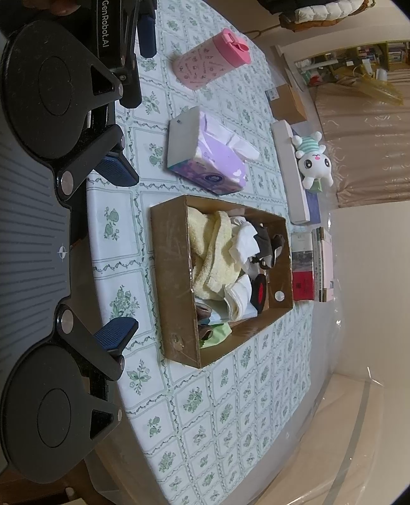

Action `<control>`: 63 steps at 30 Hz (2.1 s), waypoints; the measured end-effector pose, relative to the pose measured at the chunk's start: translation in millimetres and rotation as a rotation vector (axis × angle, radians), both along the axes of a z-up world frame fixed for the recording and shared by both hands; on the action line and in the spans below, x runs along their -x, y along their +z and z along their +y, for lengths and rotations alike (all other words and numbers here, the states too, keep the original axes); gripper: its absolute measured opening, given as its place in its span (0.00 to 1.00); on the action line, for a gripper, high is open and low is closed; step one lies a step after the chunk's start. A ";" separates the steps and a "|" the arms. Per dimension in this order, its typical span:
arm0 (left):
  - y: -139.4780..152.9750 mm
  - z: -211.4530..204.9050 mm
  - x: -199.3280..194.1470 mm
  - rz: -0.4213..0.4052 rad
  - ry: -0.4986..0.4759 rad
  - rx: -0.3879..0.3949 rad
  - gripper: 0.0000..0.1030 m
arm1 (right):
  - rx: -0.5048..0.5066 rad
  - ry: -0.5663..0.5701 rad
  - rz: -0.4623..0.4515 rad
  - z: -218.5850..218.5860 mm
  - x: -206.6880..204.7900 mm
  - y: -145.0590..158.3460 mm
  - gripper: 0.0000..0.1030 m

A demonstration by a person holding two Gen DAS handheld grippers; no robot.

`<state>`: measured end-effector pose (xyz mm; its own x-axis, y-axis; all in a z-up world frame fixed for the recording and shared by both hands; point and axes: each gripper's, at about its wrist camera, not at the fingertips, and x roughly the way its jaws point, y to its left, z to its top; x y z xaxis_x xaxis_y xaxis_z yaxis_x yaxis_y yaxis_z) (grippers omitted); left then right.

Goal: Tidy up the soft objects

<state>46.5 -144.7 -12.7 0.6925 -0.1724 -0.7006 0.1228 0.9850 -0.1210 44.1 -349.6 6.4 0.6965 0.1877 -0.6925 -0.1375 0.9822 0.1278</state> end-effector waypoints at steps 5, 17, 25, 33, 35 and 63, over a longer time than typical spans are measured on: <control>-0.2 0.1 0.1 0.001 0.000 0.000 0.95 | 0.000 0.001 0.000 0.2 -0.1 -0.1 0.87; -0.2 0.2 0.0 0.002 0.000 0.001 0.95 | 0.000 0.000 0.001 0.8 -0.6 0.1 0.87; -0.2 0.3 0.0 0.002 0.000 0.000 0.95 | -0.003 0.000 0.001 0.7 -1.0 -0.2 0.87; 0.1 -0.2 -0.6 0.004 0.000 0.001 0.95 | -0.005 0.000 0.003 1.3 -2.4 -0.7 0.87; 0.1 -0.1 -0.5 0.004 0.001 0.001 0.95 | -0.005 0.000 0.003 1.3 -2.3 -0.8 0.87; -0.2 0.7 2.2 -0.010 -0.007 0.024 0.95 | -0.007 -0.002 0.003 1.5 -0.9 -2.4 0.87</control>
<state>44.3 -144.0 -12.9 0.6984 -0.1939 -0.6889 0.1306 0.9810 -0.1437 45.0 -348.1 3.9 0.6950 0.1916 -0.6930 -0.1354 0.9815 0.1355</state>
